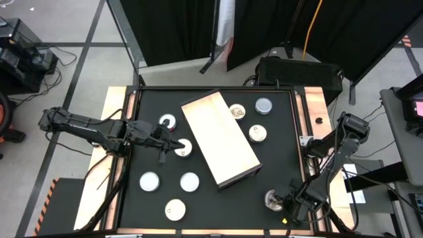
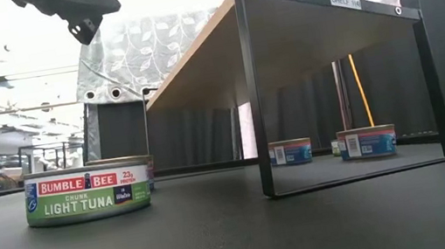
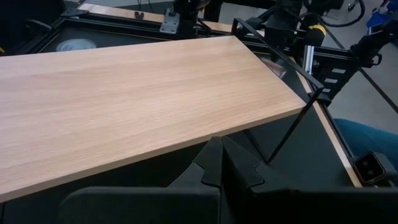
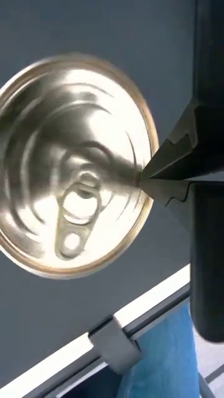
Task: Stack canned seafood by type on shelf
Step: Put the blue pink tuna can on the shelf
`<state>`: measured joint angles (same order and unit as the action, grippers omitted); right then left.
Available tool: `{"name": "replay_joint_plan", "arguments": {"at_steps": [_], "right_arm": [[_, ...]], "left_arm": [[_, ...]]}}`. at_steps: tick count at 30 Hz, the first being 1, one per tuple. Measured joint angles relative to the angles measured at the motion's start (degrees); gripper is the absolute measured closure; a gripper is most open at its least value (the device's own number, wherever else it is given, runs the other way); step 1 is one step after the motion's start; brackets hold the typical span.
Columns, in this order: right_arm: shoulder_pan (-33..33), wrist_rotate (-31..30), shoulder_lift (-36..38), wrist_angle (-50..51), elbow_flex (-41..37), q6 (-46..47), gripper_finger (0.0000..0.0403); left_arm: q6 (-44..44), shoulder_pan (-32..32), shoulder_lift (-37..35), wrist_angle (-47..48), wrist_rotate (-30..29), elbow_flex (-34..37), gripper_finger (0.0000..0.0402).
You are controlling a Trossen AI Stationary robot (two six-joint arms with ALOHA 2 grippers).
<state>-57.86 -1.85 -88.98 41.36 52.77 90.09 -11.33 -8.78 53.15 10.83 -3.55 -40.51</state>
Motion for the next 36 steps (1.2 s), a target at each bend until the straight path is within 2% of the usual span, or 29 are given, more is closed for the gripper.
{"name": "replay_joint_plan", "arguments": {"at_steps": [10,18,25,29,33,36], "right_arm": [[-2.6,0.0,-7.8,-4.3,0.0,1.1,0.0403],[-4.3,-1.1,-6.3,-5.4,-0.1,4.5,0.0403],[-6.0,-2.5,-2.5,-2.0,0.5,9.2,0.0403],[-6.1,-2.8,-1.3,3.9,4.5,5.7,0.0403],[-5.7,-2.9,-0.6,14.1,13.0,0.1,0.0403],[-4.6,-3.6,-0.5,20.5,19.3,-7.4,0.0396]], "left_arm": [[-0.3,0.0,0.0,-0.1,0.0,0.0,0.04],[-0.3,0.0,0.0,-0.3,0.0,0.0,0.04],[-0.3,0.0,0.0,-0.4,0.0,0.0,0.04],[-0.3,0.0,0.0,-0.4,0.0,0.0,0.04],[-0.3,0.0,0.0,-0.5,0.0,0.0,0.04],[-0.3,0.0,0.0,-0.5,0.0,0.0,0.04]]}}
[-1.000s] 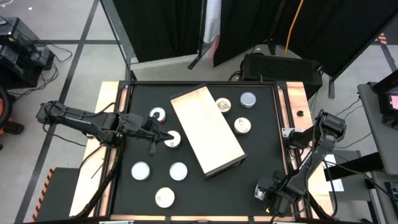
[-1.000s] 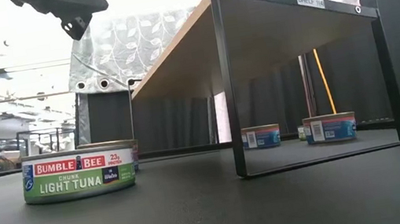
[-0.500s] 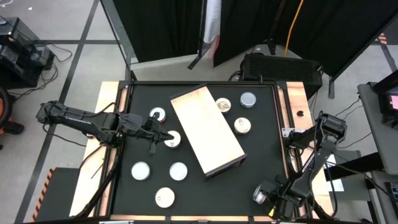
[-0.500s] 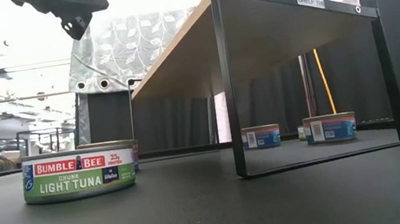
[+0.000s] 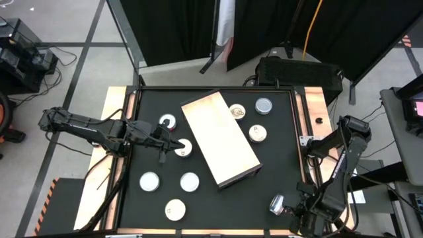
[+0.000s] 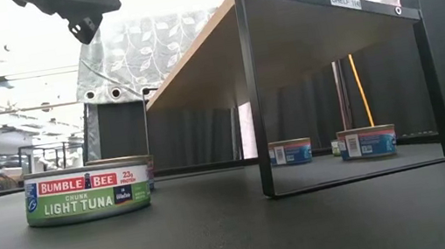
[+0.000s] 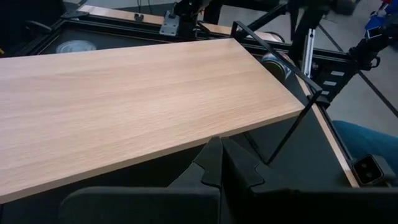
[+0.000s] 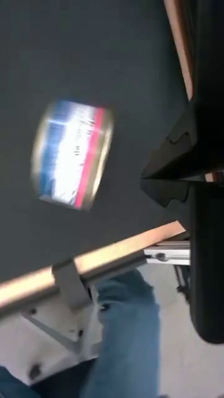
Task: Stack canned seafood by type on shelf
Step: Put the blue pink tuna can on the shelf
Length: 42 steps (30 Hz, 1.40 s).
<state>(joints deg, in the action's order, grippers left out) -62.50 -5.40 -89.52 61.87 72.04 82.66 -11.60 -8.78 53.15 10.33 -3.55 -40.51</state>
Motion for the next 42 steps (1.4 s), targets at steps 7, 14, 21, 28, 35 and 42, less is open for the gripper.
{"name": "replay_joint_plan", "arguments": {"at_steps": [7,14,21,28,35,42], "right_arm": [[7.0,-0.6,-0.4,1.4,3.2,-26.0,0.0305],[12.3,2.4,-0.9,1.4,3.2,-46.1,0.0148],[12.3,4.2,-0.9,0.2,3.2,-59.8,0.0052],[12.3,6.9,-2.9,-3.8,3.2,-71.5,0.0045],[12.4,6.8,-7.5,-2.8,3.2,-79.9,0.0045],[13.1,8.4,-11.0,-2.2,3.2,-82.0,0.0045]], "left_arm": [[0.0,0.0,0.0,-1.5,0.0,0.0,0.04],[0.0,0.0,0.0,-1.4,0.0,0.0,0.04],[0.0,0.0,0.0,-0.7,0.0,0.0,0.04],[0.0,0.0,0.0,-0.8,0.0,0.0,0.04],[-0.1,0.0,0.0,-1.0,-1.4,0.0,0.04],[-0.1,0.0,0.0,-1.0,-1.9,0.0,0.04]]}}
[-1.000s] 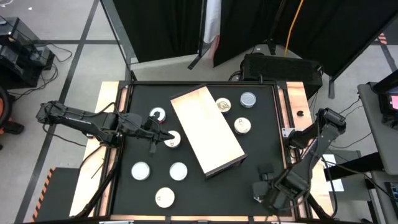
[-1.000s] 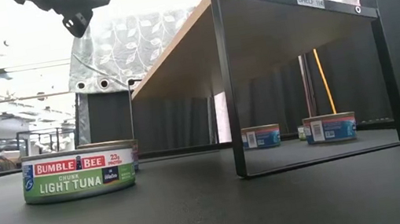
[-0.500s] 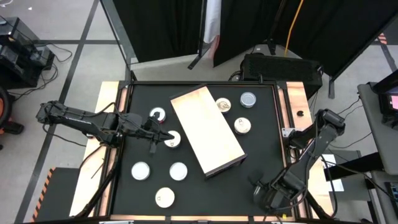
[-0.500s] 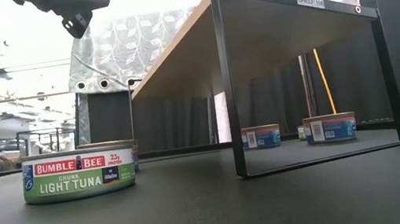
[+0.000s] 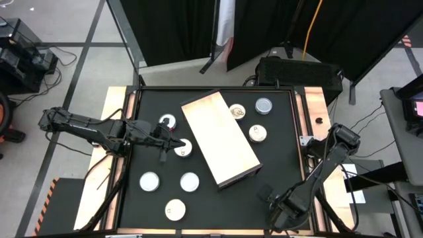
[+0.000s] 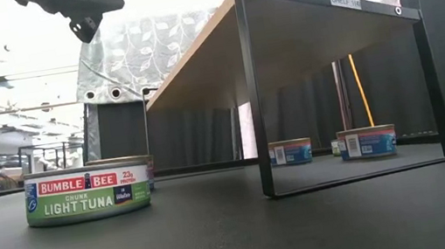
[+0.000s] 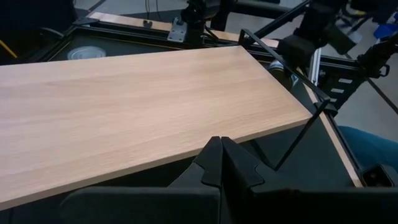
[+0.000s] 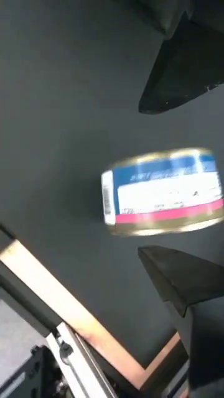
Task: Stack canned seafood by type on shelf
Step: Put the blue pink tuna can on the shelf
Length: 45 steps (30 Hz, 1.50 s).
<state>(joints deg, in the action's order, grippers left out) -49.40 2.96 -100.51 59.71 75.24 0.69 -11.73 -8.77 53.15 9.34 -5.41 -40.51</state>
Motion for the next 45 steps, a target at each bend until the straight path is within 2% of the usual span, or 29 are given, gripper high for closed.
{"name": "replay_joint_plan", "arguments": {"at_steps": [12,24,45], "right_arm": [[0.7,0.2,-3.5,0.6,0.0,0.5,0.005],[0.7,-1.0,-3.5,0.3,-2.1,3.5,0.0122],[0.6,0.4,0.1,-0.8,-4.0,12.8,0.0187]], "left_arm": [[0.0,0.0,0.0,0.2,0.4,0.0,0.04],[0.1,-0.2,0.0,0.2,0.6,0.0,0.04],[0.5,-1.5,0.0,0.2,0.6,0.0,0.04]]}}
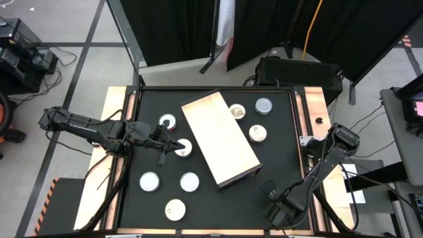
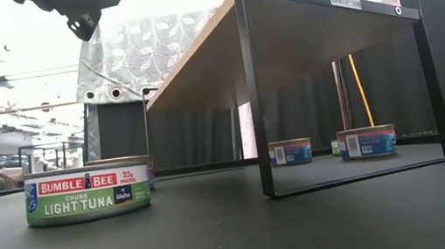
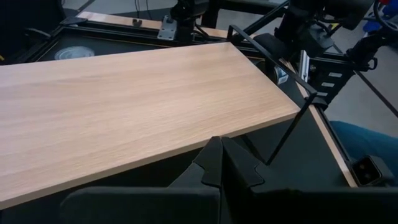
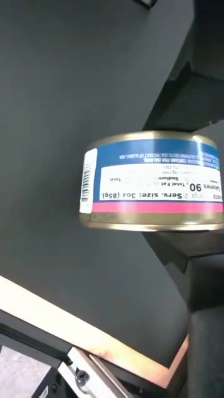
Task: Stack canned seafood by type on shelf
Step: Put the blue pink tuna can on the shelf
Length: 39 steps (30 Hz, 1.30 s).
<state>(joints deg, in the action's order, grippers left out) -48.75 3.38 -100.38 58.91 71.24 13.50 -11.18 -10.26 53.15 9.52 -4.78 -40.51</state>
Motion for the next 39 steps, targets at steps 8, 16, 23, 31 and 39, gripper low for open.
{"name": "replay_joint_plan", "arguments": {"at_steps": [8,16,23,31,39], "right_arm": [[0.0,0.0,0.0,0.1,0.0,0.6,0.0217],[0.1,1.2,0.0,0.0,0.8,4.3,0.0207],[0.3,1.1,0.0,2.2,7.7,8.0,0.0216],[2.6,-4.6,0.0,8.0,22.7,14.7,0.0214],[8.0,-14.8,0.0,15.5,39.6,16.8,0.0213]], "left_arm": [[0.0,0.0,0.0,0.0,0.0,0.0,0.04],[0.0,0.0,0.0,0.0,0.0,0.0,0.04],[1.2,0.0,0.0,-0.1,0.0,0.0,0.04],[2.5,0.0,0.0,-2.2,0.0,0.0,0.04],[6.1,0.0,0.0,-8.7,0.0,0.0,0.04]]}}
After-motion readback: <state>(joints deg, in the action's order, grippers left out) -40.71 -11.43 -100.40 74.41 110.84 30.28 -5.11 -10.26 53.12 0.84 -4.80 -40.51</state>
